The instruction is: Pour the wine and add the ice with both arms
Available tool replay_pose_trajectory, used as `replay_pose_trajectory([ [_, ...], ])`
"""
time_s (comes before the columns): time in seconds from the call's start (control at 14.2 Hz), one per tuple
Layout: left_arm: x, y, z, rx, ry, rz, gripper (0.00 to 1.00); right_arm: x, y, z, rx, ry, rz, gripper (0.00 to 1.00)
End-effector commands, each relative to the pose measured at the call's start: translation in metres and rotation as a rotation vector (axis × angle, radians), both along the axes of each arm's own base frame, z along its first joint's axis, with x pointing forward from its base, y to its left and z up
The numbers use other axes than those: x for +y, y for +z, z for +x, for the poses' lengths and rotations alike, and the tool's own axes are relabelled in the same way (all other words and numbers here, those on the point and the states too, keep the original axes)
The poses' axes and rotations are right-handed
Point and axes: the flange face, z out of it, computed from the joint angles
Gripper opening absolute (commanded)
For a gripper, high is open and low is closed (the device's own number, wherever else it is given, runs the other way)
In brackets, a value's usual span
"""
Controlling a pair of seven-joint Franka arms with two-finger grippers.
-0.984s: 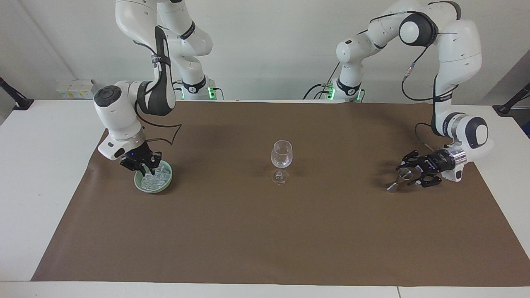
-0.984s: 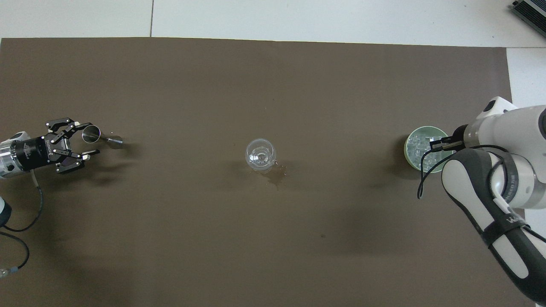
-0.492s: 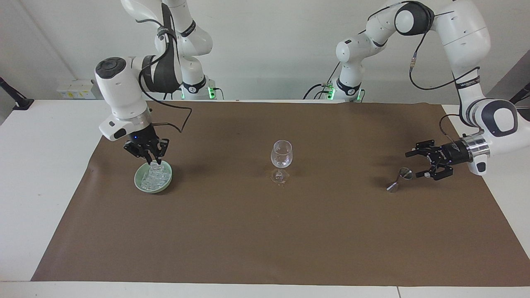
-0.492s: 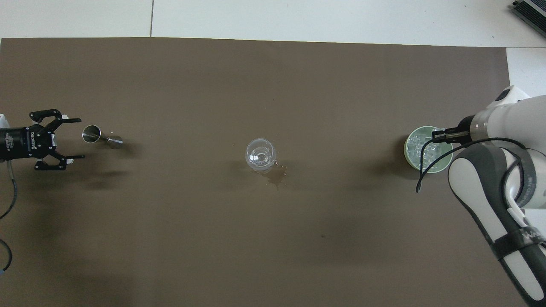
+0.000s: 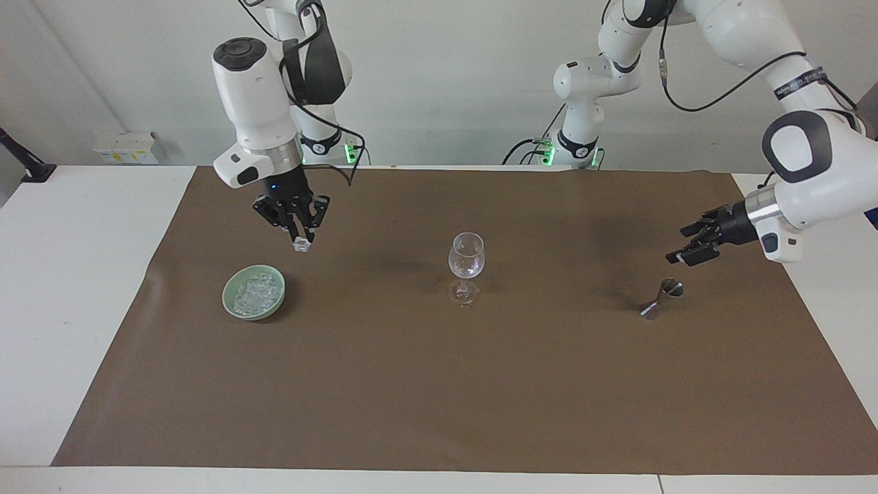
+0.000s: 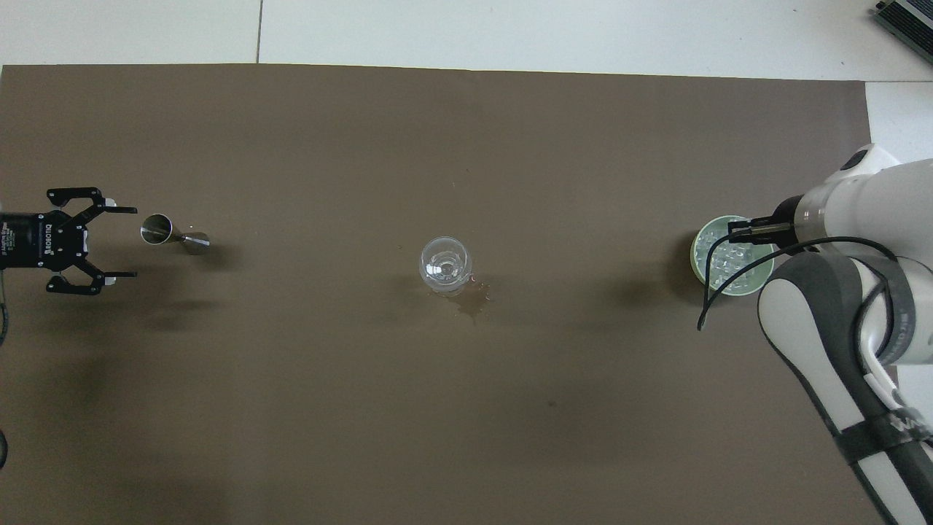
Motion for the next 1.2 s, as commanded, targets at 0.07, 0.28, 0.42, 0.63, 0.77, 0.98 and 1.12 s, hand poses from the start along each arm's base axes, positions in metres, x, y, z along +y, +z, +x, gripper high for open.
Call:
replay_pose_trajectory([
  [0.07,-0.07,0.049,0.0,-0.14,-0.511,0.1,1.0,0.057,0.007,-0.002,-0.027,-0.088,0.119,0.0],
  [0.28,-0.114,0.091,-0.03,-0.195,-0.621,0.095,1.0,0.108,0.014,-0.013,-0.061,-0.154,0.274,0.0],
  [0.42,-0.124,0.114,-0.045,-0.227,-0.633,0.098,1.0,0.131,0.016,-0.02,-0.072,-0.169,0.304,0.0],
  [0.63,-0.124,0.137,-0.055,-0.281,-0.628,0.101,1.0,0.161,0.011,-0.02,-0.096,-0.212,0.391,0.0],
  [0.77,-0.115,0.148,-0.06,-0.296,-0.606,0.102,1.0,0.182,0.001,-0.019,-0.109,-0.234,0.425,0.0],
  [0.98,-0.094,0.145,-0.066,-0.296,-0.547,0.102,1.0,0.208,-0.013,-0.026,-0.102,-0.233,0.447,0.0],
  [1.12,-0.08,0.143,-0.064,-0.311,-0.508,0.084,1.0,0.216,-0.018,-0.031,-0.087,-0.227,0.443,0.0],
])
